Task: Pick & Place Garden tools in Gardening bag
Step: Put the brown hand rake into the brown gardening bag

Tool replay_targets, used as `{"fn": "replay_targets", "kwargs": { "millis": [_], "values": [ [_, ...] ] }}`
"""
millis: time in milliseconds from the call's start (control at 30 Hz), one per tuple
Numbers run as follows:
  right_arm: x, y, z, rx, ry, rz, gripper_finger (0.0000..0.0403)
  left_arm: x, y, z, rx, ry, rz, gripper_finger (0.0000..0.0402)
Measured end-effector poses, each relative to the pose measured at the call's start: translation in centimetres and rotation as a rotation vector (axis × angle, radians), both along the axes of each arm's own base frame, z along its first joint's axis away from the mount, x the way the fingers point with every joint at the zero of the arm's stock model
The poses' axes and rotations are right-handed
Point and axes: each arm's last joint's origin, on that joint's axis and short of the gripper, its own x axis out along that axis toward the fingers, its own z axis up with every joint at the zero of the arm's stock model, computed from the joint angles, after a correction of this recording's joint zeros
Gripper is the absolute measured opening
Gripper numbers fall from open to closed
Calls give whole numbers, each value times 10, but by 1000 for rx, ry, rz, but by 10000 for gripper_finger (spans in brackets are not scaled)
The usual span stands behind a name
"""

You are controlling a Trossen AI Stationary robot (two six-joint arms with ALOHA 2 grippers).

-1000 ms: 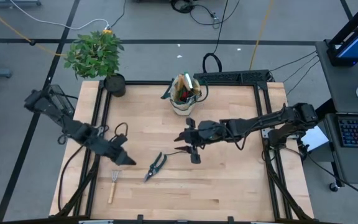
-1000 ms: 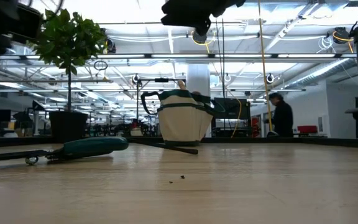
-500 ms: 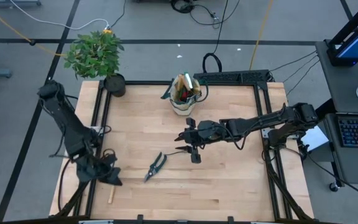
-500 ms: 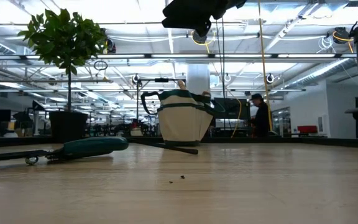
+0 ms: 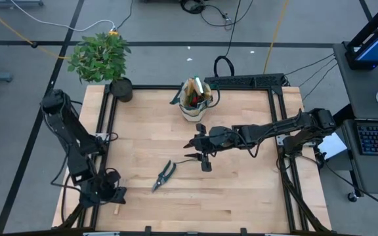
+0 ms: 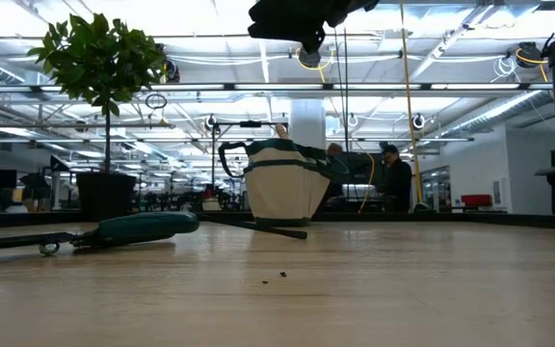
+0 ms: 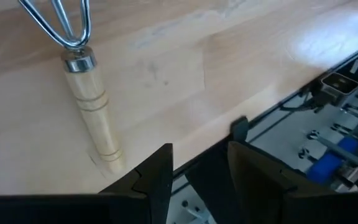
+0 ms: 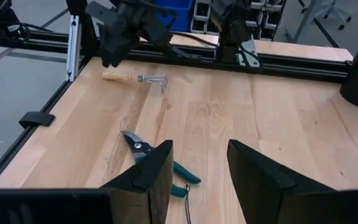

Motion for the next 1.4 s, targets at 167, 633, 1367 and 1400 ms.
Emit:
{"fn": "replay_targets", "kwargs": {
  "millis": [167, 633, 1367, 1400],
  "values": [
    [0, 0, 0, -1, -1, -3, 144, -1, -1, 0, 34, -38, -71, 159],
    [0, 0, 0, -2, 0, -4, 144, 3, -10, 10, -21, -184, -118, 159],
    [1, -9, 0, -2, 0, -29, 144, 0, -13, 27, 249, 140, -80, 159],
    [1, -9, 0, -2, -1, -30, 144, 1, -15, 24, 262, 159, -88, 159]
  ]
}}
